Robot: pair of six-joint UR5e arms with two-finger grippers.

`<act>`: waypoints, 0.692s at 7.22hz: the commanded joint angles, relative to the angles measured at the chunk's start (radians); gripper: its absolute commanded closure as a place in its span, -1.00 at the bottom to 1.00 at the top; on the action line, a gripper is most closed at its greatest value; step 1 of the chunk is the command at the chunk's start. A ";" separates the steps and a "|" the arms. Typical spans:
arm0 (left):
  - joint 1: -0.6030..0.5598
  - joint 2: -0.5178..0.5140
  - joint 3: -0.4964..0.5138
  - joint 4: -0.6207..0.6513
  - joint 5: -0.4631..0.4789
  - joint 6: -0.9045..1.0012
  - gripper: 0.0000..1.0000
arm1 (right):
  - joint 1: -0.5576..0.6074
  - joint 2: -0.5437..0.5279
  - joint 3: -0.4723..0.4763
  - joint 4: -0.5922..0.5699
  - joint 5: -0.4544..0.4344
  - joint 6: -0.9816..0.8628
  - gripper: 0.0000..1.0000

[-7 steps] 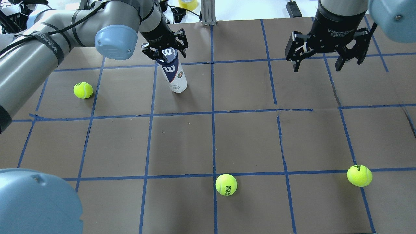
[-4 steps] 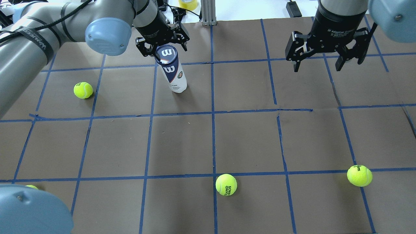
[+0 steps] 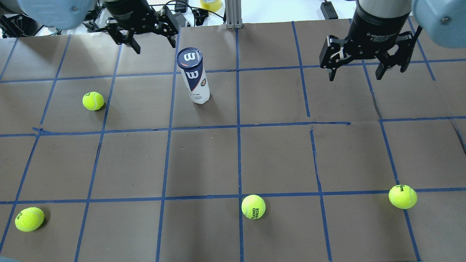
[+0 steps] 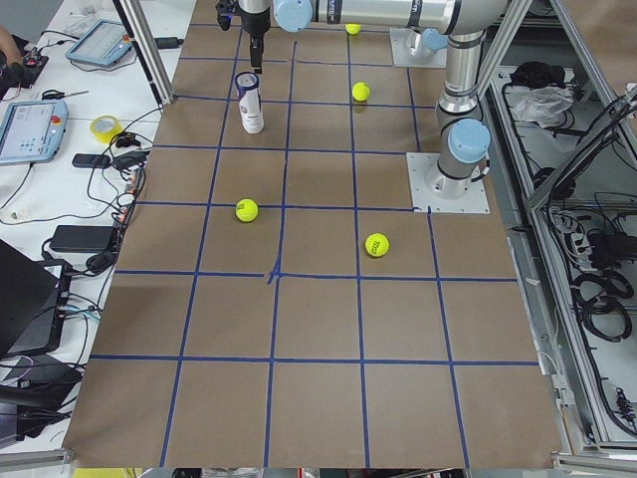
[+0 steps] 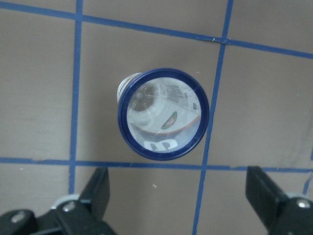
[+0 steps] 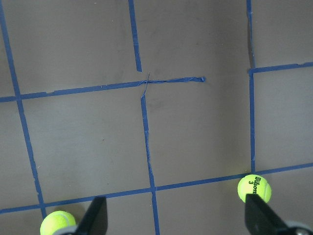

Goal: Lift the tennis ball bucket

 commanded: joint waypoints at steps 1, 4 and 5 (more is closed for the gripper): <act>0.038 0.067 -0.037 -0.044 0.130 0.044 -1.00 | 0.000 -0.001 0.001 0.000 0.000 0.001 -1.00; 0.041 0.115 -0.109 -0.030 0.116 0.049 -1.00 | 0.000 -0.023 0.007 0.002 0.000 0.000 -1.00; 0.038 0.128 -0.126 -0.023 0.111 0.044 -1.00 | 0.000 -0.024 0.013 0.002 0.002 0.000 -1.00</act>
